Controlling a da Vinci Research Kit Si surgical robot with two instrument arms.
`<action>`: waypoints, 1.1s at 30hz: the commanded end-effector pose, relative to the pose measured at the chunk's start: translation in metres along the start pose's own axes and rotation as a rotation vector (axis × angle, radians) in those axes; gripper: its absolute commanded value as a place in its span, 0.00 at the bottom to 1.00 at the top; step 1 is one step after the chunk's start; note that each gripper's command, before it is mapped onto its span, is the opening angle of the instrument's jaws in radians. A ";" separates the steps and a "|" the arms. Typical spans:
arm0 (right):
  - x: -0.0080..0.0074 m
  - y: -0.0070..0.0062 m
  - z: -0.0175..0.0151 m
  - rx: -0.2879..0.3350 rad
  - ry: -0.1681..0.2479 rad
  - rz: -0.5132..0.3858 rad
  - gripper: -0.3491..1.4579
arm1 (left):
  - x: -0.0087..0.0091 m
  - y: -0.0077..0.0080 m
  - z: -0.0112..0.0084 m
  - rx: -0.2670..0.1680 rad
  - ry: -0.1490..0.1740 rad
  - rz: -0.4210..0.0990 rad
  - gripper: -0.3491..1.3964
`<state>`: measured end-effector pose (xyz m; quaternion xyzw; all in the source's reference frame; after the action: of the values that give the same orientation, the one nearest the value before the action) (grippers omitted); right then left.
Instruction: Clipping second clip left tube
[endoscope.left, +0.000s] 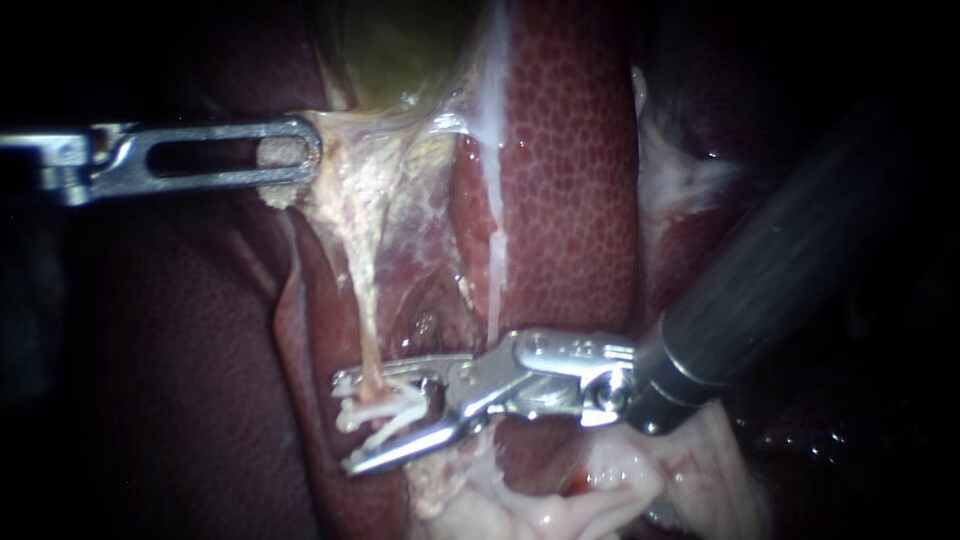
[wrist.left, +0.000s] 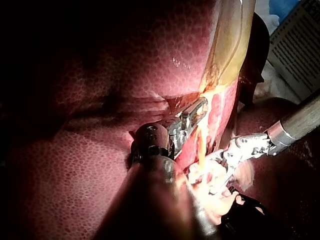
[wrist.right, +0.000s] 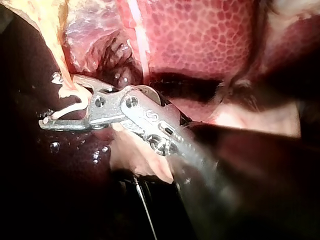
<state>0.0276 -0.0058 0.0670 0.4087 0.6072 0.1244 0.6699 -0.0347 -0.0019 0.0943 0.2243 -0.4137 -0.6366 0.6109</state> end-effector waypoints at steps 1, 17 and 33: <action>-0.0001 0.0000 0.0001 -0.001 0.000 -0.001 0.51 | 0.0000 0.0000 0.0000 0.000 0.000 0.000 0.00; -0.0003 0.0003 0.0000 -0.020 0.003 0.005 0.41 | 0.0001 0.0000 0.0001 -0.001 -0.001 0.000 0.00; -0.0007 0.0006 -0.0012 -0.017 -0.012 0.023 0.00 | 0.0001 0.0000 0.0001 -0.001 -0.001 0.000 0.00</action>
<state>0.0264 -0.0055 0.0680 0.4117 0.5932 0.1369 0.6782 -0.0348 -0.0020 0.0944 0.2235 -0.4136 -0.6369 0.6110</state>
